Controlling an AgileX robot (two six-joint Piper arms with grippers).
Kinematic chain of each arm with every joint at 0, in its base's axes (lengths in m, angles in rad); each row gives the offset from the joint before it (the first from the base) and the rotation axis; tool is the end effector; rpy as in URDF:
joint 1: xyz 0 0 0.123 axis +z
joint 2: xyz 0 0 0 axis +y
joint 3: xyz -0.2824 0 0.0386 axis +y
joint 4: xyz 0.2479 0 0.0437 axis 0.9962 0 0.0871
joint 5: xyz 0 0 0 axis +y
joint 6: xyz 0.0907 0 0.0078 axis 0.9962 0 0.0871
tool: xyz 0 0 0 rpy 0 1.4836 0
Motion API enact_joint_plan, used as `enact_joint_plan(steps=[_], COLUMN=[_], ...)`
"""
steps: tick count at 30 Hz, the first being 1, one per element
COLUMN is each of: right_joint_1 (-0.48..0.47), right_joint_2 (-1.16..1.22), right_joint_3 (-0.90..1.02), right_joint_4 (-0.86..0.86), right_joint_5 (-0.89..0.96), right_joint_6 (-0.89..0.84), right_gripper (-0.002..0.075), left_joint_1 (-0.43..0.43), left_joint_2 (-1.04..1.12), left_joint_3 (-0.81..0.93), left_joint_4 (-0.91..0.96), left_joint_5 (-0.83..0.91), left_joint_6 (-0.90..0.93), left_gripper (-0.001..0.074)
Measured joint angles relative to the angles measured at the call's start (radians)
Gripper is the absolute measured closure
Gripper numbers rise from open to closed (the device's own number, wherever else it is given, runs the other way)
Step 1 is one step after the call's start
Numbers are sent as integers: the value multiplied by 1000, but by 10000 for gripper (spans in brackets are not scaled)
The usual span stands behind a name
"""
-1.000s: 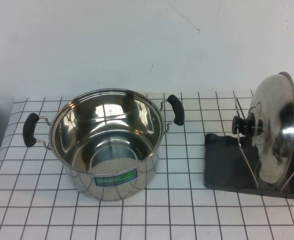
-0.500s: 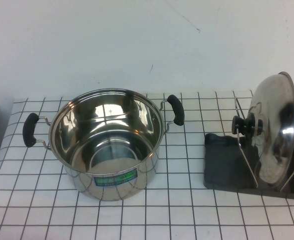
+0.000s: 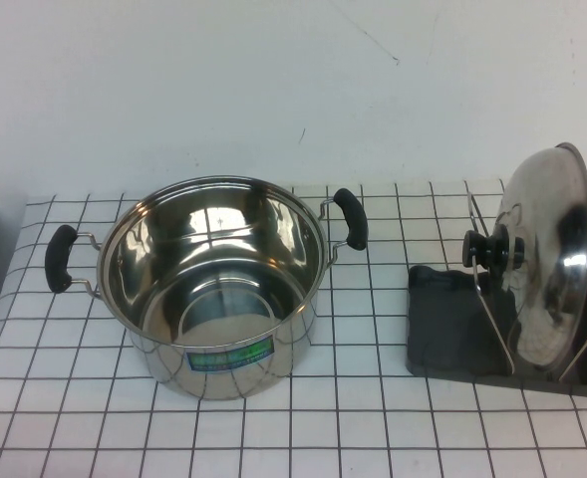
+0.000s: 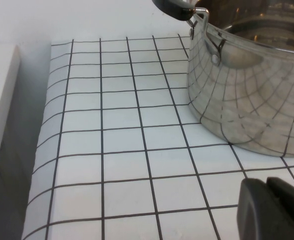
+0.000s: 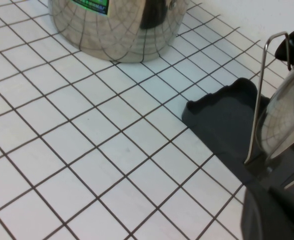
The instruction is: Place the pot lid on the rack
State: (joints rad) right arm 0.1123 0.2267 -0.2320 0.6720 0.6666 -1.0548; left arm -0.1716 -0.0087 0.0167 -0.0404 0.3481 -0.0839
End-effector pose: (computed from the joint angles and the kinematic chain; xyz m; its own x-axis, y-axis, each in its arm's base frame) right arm 0.0521 0.0412 0.2318 -0.1751 -0.4618 -0.8695 -0.6022 0.7489 -0.2765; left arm 0.0522 -0.0103 0.1766 -0.2819 -0.0745 -0.9565 0.1507 0.9812 -0.1208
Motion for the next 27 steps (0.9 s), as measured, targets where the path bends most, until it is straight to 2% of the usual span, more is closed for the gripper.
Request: enact_joint_plan(steps=[21, 27], right_joint_1=[0, 0], right_joint_2=[0, 0], right_joint_3=[0, 0], right_joint_4=[3, -24], right_joint_5=[-4, -74], right_joint_6=[0, 25], right_gripper=[727, 727], left_joint_1=[0, 0], left_joint_2=[-2, -2], left_joint_3=[0, 0], left_joint_4=[0, 0], left_joint_5=[0, 0], left_joint_6=[4, 4], left_gripper=[737, 737])
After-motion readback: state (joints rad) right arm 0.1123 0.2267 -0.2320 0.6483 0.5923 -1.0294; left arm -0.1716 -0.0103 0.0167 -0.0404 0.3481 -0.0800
